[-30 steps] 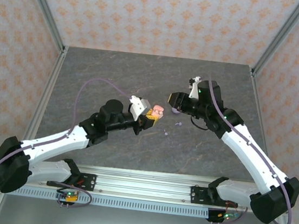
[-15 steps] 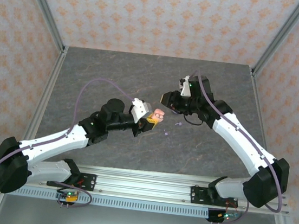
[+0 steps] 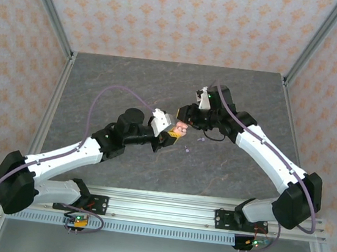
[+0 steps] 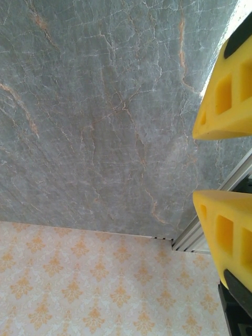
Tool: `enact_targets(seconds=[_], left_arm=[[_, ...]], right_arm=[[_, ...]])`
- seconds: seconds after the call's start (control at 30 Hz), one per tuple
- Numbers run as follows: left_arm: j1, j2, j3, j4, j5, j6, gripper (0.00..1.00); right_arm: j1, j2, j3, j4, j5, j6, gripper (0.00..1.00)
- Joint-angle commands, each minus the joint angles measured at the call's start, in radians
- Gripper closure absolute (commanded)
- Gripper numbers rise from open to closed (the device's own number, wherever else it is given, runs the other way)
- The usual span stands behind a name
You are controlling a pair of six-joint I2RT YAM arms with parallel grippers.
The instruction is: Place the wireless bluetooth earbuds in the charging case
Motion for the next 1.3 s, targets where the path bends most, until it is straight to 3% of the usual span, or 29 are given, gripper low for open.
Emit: enact_targets(seconds=[0.0,0.43,0.83,1.03,1.27], left_arm=[[-0.007,0.011,0.043,0.007,-0.052,0.007,0.76],[-0.007,0.019,0.052,0.003,-0.150,-0.025,0.75],[-0.007,0.033,0.059,-0.004,-0.160,-0.040,0.75],[-0.007,0.038,0.066,-0.026,-0.182,-0.048,0.74],[0.000,0.068,0.079,-0.048,-0.238,-0.126,0.73]], right_arm=[[0.022,-0.004,0.033,0.015,-0.038,-0.009,0.70],[0.021,-0.008,0.025,-0.012,-0.018,-0.024,0.70],[0.021,-0.015,0.029,-0.041,0.025,-0.031,0.70],[0.022,-0.024,0.036,-0.077,0.136,-0.023,0.67],[0.001,-0.089,0.020,-0.148,0.387,0.012,0.60]])
